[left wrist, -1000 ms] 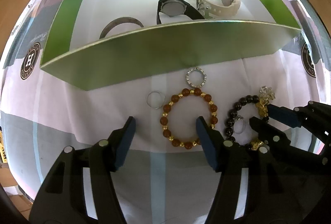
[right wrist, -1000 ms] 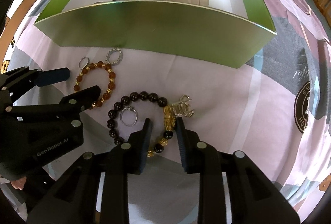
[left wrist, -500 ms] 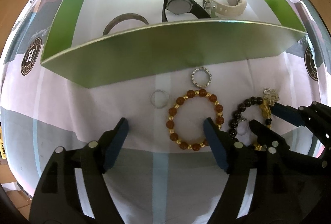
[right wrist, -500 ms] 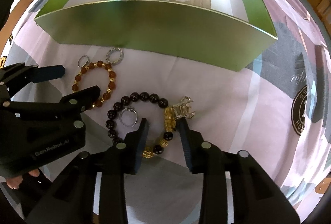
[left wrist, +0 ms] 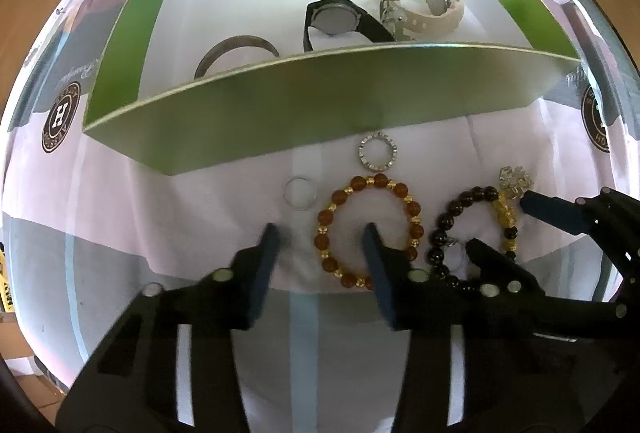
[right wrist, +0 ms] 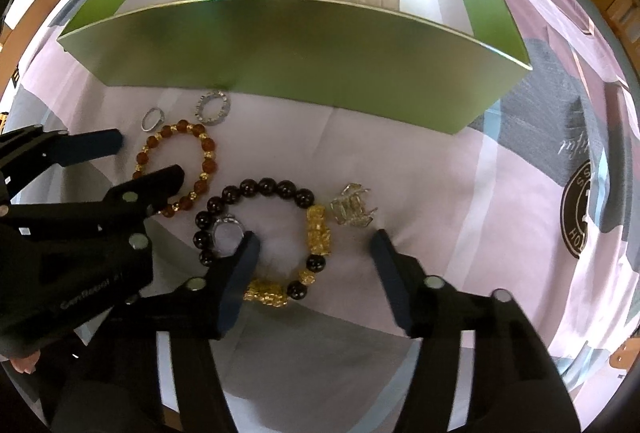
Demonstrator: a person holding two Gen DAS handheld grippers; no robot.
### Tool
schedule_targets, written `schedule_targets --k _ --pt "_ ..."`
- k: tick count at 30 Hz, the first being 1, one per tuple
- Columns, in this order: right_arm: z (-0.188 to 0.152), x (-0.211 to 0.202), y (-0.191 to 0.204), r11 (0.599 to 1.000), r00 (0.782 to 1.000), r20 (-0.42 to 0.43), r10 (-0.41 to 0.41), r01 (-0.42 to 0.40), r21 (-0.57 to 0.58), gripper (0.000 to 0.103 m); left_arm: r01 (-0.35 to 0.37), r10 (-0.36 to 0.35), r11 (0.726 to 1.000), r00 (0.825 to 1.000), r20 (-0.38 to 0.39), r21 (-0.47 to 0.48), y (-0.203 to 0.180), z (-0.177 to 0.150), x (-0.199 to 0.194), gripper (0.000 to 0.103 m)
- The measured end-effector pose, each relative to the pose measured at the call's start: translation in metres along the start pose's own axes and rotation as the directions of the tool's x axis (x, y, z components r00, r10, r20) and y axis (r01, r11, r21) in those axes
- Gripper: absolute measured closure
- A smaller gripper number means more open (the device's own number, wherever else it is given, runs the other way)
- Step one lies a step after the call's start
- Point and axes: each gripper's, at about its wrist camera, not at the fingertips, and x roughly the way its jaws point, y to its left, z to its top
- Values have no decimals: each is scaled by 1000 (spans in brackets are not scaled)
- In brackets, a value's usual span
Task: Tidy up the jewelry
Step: 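Close the left tool on the orange bead bracelet while the right tool grasps the black bead bracelet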
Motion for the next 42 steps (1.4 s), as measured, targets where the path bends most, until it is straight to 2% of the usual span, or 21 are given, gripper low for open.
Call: schedule_targets --k 6,9,11,16,18,19,22,25,26,27,28,30,31,33,39,42 --pt "0 -3 1 1000 1000 7 6 -6 0 50 15 -15 1000 1000 -4 -1 -3 -2 0 64" --pt "6 -10 -11 999 1000 20 4 -5 50 49 30 -30 1000 1000 -6 -7 5 -3 -4 64" --pt "9 -15 -22 996 1000 28 13 -15 92 44 37 -37 999 999 -7 -8 12 -2 -5 64" --pt "7 -30 -49 972 990 36 140 -144 188 43 48 -48 999 999 -13 -13 18 -2 -1 64" --pt "4 -27 -49 968 984 12 180 -179 174 52 53 -53 998 998 -17 -17 20 0 1 64" --pt "3 -24 -45 969 982 -8 191 -187 163 62 59 -60 998 998 -20 -21 26 2 -2 64" --pt "-2 -12 -33 979 985 -51 168 -160 125 66 73 -74 997 997 -26 -27 32 3 -1 64" --pt "-1 -9 -23 992 995 -28 94 -91 85 66 68 -68 998 997 -21 -16 37 4 -3 64" --pt "0 -9 -18 997 998 -21 61 -59 57 66 62 -63 998 998 -15 -13 38 4 -3 68" --pt "1 -10 -10 999 999 -15 38 -38 38 66 49 -49 999 999 -8 -9 35 3 -3 77" --pt "1 -10 -5 1000 1000 -9 16 -16 16 70 33 -33 999 999 1 -7 34 2 -4 82" --pt "2 -12 2 1000 1000 -2 1 -1 -12 79 55 -54 998 999 6 -20 39 2 -5 95" --pt "2 -13 3 1000 1000 -1 -2 2 -19 89 55 -55 998 998 9 -27 40 3 -7 96" --pt "3 -14 4 1000 1000 1 1 -1 -20 92 55 -54 998 998 21 -36 43 3 -12 96" --pt "11 -31 -11 999 999 28 31 -31 14 92 75 -72 997 992 106 -20 46 2 -44 96" --pt "19 -46 -25 998 996 74 54 -56 29 92 111 -108 994 980 167 -9 46 6 -67 96"
